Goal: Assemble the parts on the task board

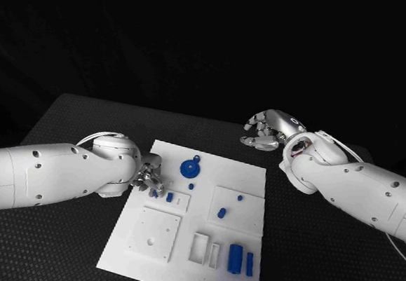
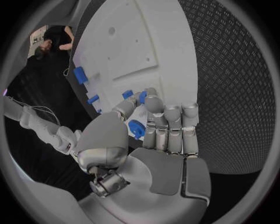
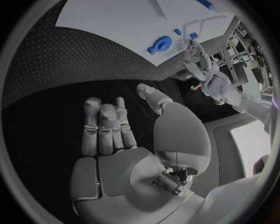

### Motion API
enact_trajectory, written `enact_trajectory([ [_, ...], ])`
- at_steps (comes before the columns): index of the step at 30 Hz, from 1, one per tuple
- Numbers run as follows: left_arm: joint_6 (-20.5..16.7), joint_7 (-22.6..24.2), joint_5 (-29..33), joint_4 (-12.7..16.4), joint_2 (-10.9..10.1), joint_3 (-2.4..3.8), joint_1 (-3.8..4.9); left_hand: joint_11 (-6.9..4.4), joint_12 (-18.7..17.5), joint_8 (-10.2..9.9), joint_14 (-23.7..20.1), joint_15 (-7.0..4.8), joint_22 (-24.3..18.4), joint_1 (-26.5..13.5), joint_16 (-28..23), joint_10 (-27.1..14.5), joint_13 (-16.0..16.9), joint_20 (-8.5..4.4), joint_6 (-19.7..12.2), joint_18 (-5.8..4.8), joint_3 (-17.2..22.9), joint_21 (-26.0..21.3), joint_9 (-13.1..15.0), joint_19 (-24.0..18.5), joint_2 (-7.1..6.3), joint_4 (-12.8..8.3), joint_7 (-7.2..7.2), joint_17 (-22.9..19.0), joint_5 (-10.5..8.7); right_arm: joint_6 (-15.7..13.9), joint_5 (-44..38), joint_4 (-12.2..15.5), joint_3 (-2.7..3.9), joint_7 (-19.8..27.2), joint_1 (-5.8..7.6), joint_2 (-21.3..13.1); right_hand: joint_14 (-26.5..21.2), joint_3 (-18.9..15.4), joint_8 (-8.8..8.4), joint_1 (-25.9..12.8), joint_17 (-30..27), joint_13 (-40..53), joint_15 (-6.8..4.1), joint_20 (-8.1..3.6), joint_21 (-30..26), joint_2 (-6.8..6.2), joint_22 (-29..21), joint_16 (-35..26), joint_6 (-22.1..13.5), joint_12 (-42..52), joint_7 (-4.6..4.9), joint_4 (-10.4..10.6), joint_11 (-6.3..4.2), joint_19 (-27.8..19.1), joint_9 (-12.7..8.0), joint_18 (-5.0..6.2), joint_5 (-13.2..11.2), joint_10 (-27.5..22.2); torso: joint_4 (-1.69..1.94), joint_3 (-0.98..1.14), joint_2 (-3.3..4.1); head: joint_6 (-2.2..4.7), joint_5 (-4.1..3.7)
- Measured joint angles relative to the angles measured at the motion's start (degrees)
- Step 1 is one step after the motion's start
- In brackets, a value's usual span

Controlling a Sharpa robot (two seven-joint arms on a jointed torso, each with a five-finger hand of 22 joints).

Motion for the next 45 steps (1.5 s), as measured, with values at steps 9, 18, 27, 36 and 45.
enact_trajectory([
  [9, 0.1, 0.3, 1.3, -0.3, -0.1, 0.03, -0.02, 0.00, 0.0, 0.0, 0.0, 0.00, 0.0, 0.0, 0.2, 0.0, 0.1, 0.20, -0.1, 0.00, 0.0, 0.2, 0.0, -0.2, -0.01, 0.0, 0.09, 0.0, -0.23, 0.0, 0.0, 0.0, 0.00, 0.0, -0.01, 0.0, 0.0, 0.0, 0.00, 0.0, 0.0, -0.1, 0.00, 0.00, 0.0, 0.00, 0.0, 0.0, 0.0, 0.0, 0.00, 0.0, 0.00, 0.0, 0.0, 0.00, 0.0, 0.0, 0.03, -0.02, -0.01, -0.02, -0.04],
  [18, 0.6, 0.9, 3.3, -1.1, -0.1, 0.09, -0.02, -0.01, 0.3, 0.6, 0.0, 0.00, 0.0, 0.6, 0.5, 0.0, 0.0, 0.20, -0.2, 0.00, 0.4, 0.2, 1.0, -0.2, -0.65, 0.1, 0.15, -0.3, -2.87, 0.1, 0.0, -0.1, 0.00, 0.0, -0.08, 0.2, 0.0, 0.0, 0.00, 0.0, 0.0, -0.1, 0.00, 0.00, 0.0, 0.00, 0.0, 0.0, 0.0, 0.3, 0.00, 0.0, 0.00, 0.0, 0.0, 0.00, 0.0, 0.0, 0.00, -0.05, -0.01, -0.02, 0.06],
  [27, 1.6, 1.1, 4.3, -1.4, -0.3, 0.31, 0.04, -0.41, 0.3, 1.0, 0.0, -0.02, 0.0, 0.9, 0.7, -0.4, 0.0, 0.40, -1.4, 0.02, 1.0, 0.2, 3.0, -1.0, -0.87, 0.7, -0.02, -0.7, -8.82, 0.1, 0.0, -0.2, 0.00, 0.0, -0.09, 0.2, 0.0, 0.0, 0.00, 0.0, 0.0, -0.1, 0.00, 0.00, 0.0, 0.00, 0.0, 0.0, -0.2, 0.3, -0.05, 0.0, 0.00, 0.0, 0.0, 0.00, 0.0, 0.0, -0.01, -0.03, 0.00, 0.02, -0.01],
  [36, 3.2, 0.9, 4.6, -1.8, 0.0, 0.28, 0.51, -0.88, 0.5, 1.1, -0.2, -0.24, 0.0, 1.1, 0.9, -1.0, 0.0, 0.41, -1.7, 0.02, 0.8, 0.4, 3.9, -1.2, -1.13, 0.9, -0.13, -0.7, -9.53, 0.2, 0.0, -0.3, 0.00, 0.0, -0.14, 0.4, 0.0, 0.0, 0.00, 0.0, 0.0, -0.1, 0.00, 0.01, 0.0, 0.00, 0.0, 0.0, -0.2, 0.3, -0.06, 0.0, 0.00, 0.0, 0.0, 0.00, 0.0, 0.0, 0.01, 0.00, 0.00, 0.03, 0.10],
  [45, 4.8, 0.7, 4.8, -2.5, 0.5, 1.03, 0.73, -0.70, 0.7, 1.4, -0.3, -0.34, 0.0, 1.4, 1.1, -1.2, 0.1, 0.41, -1.8, 0.02, 0.8, 0.4, 4.7, -1.2, -1.36, 1.0, -0.14, -0.7, -9.54, 0.2, 0.0, -0.4, 0.00, 0.0, -0.19, 0.5, 0.0, 0.0, 0.00, 0.0, 0.0, -0.1, 0.00, 0.01, 0.0, 0.00, 0.0, 0.0, -0.1, 0.3, -0.05, 0.0, 0.00, 0.0, 0.0, 0.00, 0.0, 0.0, -0.03, 0.01, 0.00, -0.03, 0.09],
])
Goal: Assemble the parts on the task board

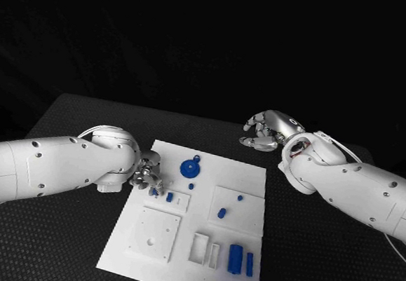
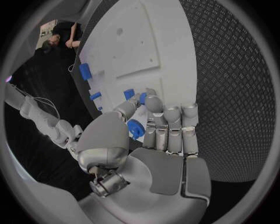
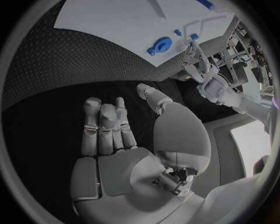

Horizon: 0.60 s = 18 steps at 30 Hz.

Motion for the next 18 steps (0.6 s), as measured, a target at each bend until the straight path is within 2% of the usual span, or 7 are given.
enact_trajectory([
  [18, 4.6, -0.4, 0.0, -1.8, 1.5, 0.04, 0.60, -0.11, 0.6, 0.3, -0.1, -0.08, 0.0, 0.2, 0.3, -0.2, 0.1, 0.20, -0.3, 0.00, -0.2, 0.2, 0.1, -0.2, -0.22, 0.2, -0.08, -0.1, -0.65, 0.1, 0.0, -0.1, 0.00, 0.0, -0.03, 0.2, 0.0, 0.0, 0.00, 0.0, 0.0, 0.0, 0.00, 0.00, 0.0, 0.00, 0.0, 0.0, 0.1, 0.0, -0.04, 0.0, 0.00, 0.0, 0.0, 0.01, 0.0, 0.0, 0.03, 0.01, 0.00, -0.16, 0.00],
])
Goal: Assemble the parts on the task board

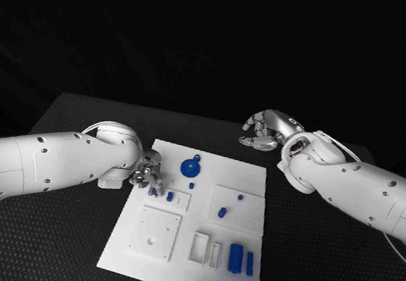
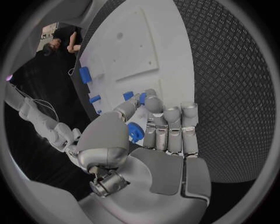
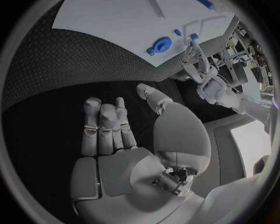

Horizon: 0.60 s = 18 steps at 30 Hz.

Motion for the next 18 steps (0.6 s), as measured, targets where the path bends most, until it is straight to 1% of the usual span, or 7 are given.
enact_trajectory([
  [8, 2.0, -0.1, -0.1, -0.5, 0.5, 0.02, 0.14, -0.01, 0.0, 0.0, -0.1, -0.09, 0.0, 0.0, 0.2, 0.0, 0.0, 0.00, 0.0, 0.00, -0.1, 0.0, 0.0, 0.0, 0.00, 0.1, 0.03, -0.1, -0.02, 0.0, 0.0, 0.0, 0.00, 0.0, 0.00, 0.1, 0.0, 0.0, 0.00, 0.0, 0.0, 0.0, 0.00, 0.00, 0.0, 0.00, 0.0, 0.0, 0.0, 0.0, -0.03, 0.0, 0.00, 0.0, 0.0, -0.01, 0.0, 0.0, 0.02, 0.00, 0.01, -0.10, -0.05],
  [10, 2.3, -0.1, -0.1, -0.7, 0.6, 0.04, 0.17, -0.01, 0.0, 0.1, -0.1, -0.10, 0.0, 0.2, 0.2, 0.0, 0.0, 0.00, -0.2, 0.00, -0.2, 0.0, 0.0, 0.0, -0.20, 0.2, 0.19, -0.1, -0.13, 0.0, 0.0, 0.0, 0.00, 0.0, 0.00, 0.1, 0.0, 0.0, 0.00, 0.0, 0.0, 0.0, 0.00, 0.00, 0.0, 0.00, 0.0, 0.0, 0.1, 0.0, -0.08, 0.0, 0.00, 0.0, 0.0, -0.01, 0.0, 0.0, 0.02, 0.00, 0.01, -0.11, -0.06],
  [18, 3.0, 0.0, -0.1, -1.1, 0.8, 0.06, 0.23, -0.01, 0.2, 0.3, -0.2, -0.19, 0.0, 0.2, 0.4, 0.0, 0.0, 0.00, -0.2, 0.00, -0.3, 0.0, 0.0, 0.0, -0.23, 0.2, 0.19, -0.1, -0.23, 0.0, 0.0, -0.1, 0.00, 0.0, -0.01, 0.1, 0.0, 0.0, 0.00, 0.0, 0.0, 0.0, 0.00, 0.00, 0.0, 0.00, 0.0, 0.0, -0.1, 0.0, 0.05, 0.0, 0.00, 0.0, 0.0, -0.01, 0.0, 0.0, 0.02, 0.00, 0.00, -0.13, -0.05],
])
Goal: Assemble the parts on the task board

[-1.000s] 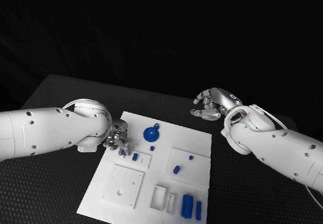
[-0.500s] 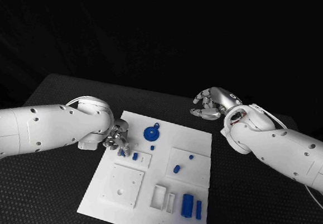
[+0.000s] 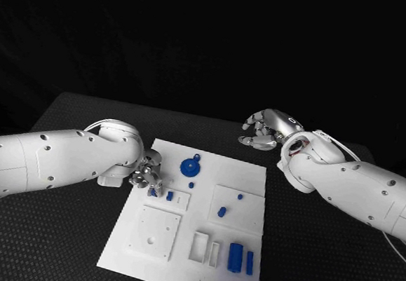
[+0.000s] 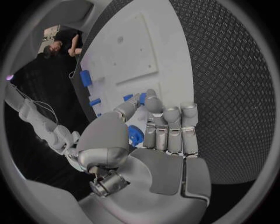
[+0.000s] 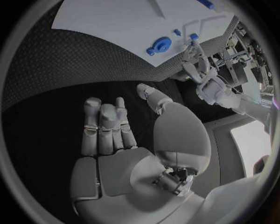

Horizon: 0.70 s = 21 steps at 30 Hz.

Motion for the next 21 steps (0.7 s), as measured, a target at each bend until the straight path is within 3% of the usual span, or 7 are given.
enact_trajectory([
  [17, 0.2, 0.0, 0.0, -1.0, 0.9, -0.26, 0.01, 0.00, 0.0, 0.0, 0.0, -0.05, 0.0, 0.0, 0.0, 0.0, 0.0, 0.00, -0.2, 0.00, 0.0, 0.2, 1.3, 0.0, 0.00, 0.0, -0.20, -0.1, -0.22, 0.0, 0.0, 0.1, 0.00, 0.0, 0.00, 0.0, 0.0, 0.0, 0.00, 0.0, 0.0, 0.0, 0.00, 0.00, 0.0, 0.00, 0.0, 0.0, 0.0, 0.0, -0.02, 0.0, 0.00, 0.0, 0.0, 0.00, 0.0, 0.0, 0.04, -0.01, -0.02, -0.05, -0.10],
  [21, 0.2, -0.1, -0.4, -1.2, 1.2, -0.31, 0.03, 0.01, 0.0, 0.0, -0.1, -0.11, 0.0, 0.0, 0.0, 0.0, 0.0, 0.00, -0.2, 0.00, 0.0, 0.2, 3.1, 0.0, 0.00, 0.0, -0.20, -0.1, -0.22, 0.0, 0.0, 0.1, 0.00, 0.0, 0.00, 0.0, 0.0, 0.0, 0.00, 0.0, 0.0, 0.0, 0.00, 0.00, 0.0, 0.00, 0.0, 0.0, 0.0, 0.0, -0.08, 0.0, 0.00, 0.0, 0.0, 0.00, 0.0, 0.0, 0.03, -0.01, -0.02, -0.05, -0.10],
])
